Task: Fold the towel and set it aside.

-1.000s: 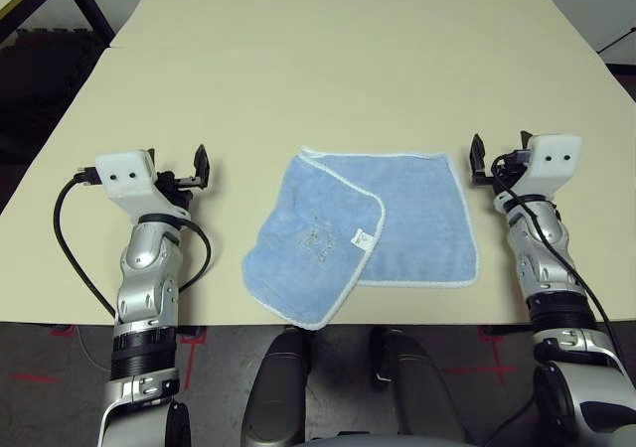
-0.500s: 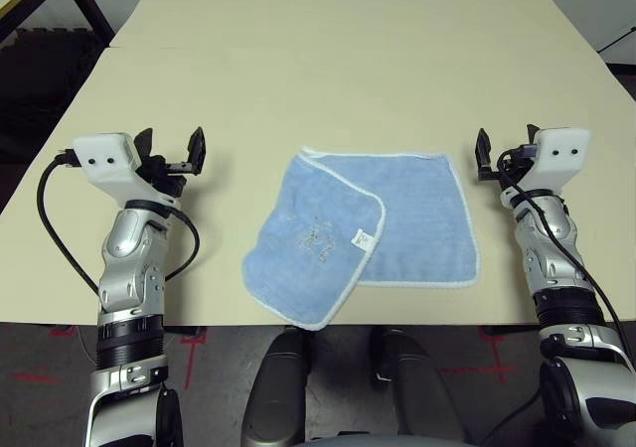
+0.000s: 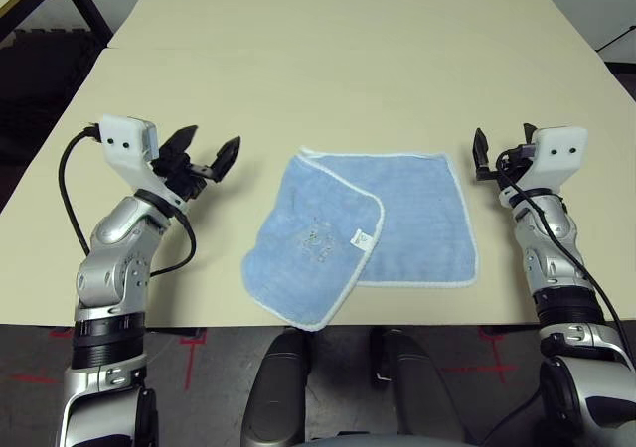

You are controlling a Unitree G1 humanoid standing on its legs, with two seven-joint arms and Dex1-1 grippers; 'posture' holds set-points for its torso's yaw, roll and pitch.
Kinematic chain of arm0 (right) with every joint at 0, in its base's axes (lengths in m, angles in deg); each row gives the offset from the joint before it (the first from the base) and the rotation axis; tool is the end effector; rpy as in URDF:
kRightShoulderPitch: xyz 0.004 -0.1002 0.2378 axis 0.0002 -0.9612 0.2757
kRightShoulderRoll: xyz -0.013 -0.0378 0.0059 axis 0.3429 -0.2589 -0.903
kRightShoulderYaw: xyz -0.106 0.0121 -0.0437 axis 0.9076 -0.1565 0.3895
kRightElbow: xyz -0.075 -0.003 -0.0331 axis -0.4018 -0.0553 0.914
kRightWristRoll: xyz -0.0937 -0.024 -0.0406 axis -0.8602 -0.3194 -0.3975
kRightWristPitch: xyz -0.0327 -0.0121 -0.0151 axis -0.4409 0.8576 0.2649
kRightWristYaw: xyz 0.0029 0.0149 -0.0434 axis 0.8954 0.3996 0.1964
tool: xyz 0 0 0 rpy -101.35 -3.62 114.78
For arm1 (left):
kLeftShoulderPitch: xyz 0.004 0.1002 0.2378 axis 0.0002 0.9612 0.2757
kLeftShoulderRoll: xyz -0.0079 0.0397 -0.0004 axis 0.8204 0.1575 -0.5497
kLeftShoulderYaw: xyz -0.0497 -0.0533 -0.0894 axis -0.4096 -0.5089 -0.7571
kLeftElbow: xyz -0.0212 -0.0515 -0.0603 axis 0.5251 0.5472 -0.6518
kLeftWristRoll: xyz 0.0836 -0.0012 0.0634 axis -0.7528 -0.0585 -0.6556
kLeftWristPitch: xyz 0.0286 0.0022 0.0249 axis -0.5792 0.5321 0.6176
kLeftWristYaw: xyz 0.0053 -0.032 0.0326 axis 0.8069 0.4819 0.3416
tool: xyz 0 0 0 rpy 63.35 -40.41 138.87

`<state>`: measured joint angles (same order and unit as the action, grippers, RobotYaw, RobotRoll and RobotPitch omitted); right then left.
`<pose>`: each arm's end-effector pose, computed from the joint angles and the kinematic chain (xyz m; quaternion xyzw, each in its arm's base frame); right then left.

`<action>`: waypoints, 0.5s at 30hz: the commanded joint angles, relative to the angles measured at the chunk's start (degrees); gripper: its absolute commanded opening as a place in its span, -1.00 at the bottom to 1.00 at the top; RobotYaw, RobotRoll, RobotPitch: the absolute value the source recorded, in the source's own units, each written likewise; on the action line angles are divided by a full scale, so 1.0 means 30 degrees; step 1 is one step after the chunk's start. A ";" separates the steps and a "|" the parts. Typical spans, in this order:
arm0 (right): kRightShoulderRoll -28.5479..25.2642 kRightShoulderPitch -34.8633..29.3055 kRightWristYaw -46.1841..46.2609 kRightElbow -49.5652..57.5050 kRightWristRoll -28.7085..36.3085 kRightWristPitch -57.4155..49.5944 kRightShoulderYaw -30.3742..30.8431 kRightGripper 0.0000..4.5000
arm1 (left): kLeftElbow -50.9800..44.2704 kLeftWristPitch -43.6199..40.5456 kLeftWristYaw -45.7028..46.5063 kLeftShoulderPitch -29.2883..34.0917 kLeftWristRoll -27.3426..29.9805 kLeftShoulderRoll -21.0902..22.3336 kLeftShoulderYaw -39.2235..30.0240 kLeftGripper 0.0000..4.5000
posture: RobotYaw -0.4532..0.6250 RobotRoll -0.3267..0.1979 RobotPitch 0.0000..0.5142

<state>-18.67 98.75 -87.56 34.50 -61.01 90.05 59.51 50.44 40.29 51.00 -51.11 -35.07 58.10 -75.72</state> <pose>0.3002 -0.2470 0.1011 -0.0778 -0.1364 -0.0144 0.9875 0.2483 0.2672 0.1492 0.0055 -0.0824 -0.2722 0.9587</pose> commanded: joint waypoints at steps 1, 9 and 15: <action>-0.0227 -0.0001 -0.0299 -0.0588 0.0158 -0.0095 -0.0237 0.99 | -0.0795 -0.0702 -0.1426 0.0590 0.1120 0.0484 -0.0081 1.00 | -0.04 0.25 -0.27; -0.0486 0.0266 -0.0948 -0.0951 0.0253 -0.0090 -0.0280 0.99 | -0.1848 0.0817 -0.5012 0.2249 0.0203 0.2336 0.1133 1.00 | -0.02 0.25 -0.25; -0.0696 0.0313 -0.1556 -0.1040 0.0398 -0.0196 -0.0205 0.99 | -0.1273 0.3293 -0.7171 0.2878 -0.1152 0.3342 0.1861 1.00 | -0.02 0.25 -0.24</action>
<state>-20.07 100.12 -91.50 32.58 -60.29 90.01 59.50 46.44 47.76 31.69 -43.18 -37.12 67.28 -71.14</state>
